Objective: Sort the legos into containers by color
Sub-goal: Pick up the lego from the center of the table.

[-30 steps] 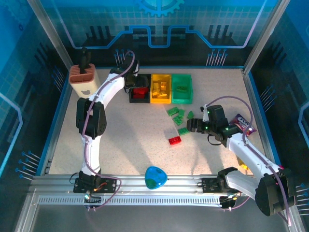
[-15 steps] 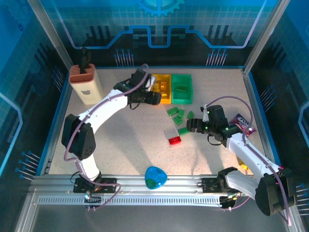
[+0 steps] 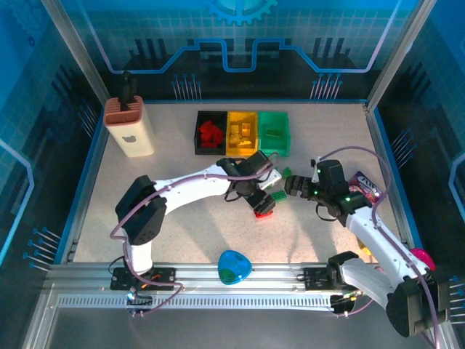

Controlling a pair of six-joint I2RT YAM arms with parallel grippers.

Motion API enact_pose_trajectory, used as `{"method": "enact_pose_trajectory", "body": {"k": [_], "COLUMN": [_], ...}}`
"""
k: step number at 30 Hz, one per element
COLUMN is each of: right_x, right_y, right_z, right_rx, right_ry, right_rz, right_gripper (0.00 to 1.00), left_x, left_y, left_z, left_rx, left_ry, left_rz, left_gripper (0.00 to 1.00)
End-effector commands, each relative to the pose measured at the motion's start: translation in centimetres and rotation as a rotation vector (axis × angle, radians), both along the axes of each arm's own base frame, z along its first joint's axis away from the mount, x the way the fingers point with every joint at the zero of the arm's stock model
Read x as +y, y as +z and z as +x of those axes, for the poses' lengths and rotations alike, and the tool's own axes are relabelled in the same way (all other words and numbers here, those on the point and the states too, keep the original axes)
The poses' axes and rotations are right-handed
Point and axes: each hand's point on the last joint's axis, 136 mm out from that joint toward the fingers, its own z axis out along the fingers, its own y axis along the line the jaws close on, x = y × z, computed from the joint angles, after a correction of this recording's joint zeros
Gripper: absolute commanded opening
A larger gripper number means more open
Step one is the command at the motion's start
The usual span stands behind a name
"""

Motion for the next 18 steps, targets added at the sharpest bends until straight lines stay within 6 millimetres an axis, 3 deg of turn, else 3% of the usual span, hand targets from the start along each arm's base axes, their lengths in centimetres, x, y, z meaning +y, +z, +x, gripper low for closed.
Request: {"method": "enact_pose_trajectory", "body": {"k": [1,8,18], "right_x": [-3.1,-3.9,-3.6], "right_y": [-0.2,-0.1,-0.4], "right_z": [-0.9,-1.4,-1.3], "right_rx": [0.002,0.005,-0.001], "right_ry": [-0.132,-0.146,-0.136], "right_rz": [-0.034,-0.006,0.018], "right_gripper": [1.0,1.0,1.0], "left_x": [-0.7,-1.6,-1.0], "left_y": [-2.0,-4.1,-6.6], "left_z": [-1.4,-1.7,-1.1], "left_rx": [0.024,0.032,0.014], "left_ry": [-0.077,-0.122,-0.124], "left_rz": [0.065,0.14,0.228], "left_gripper": [0.79,0.78,0.7]}}
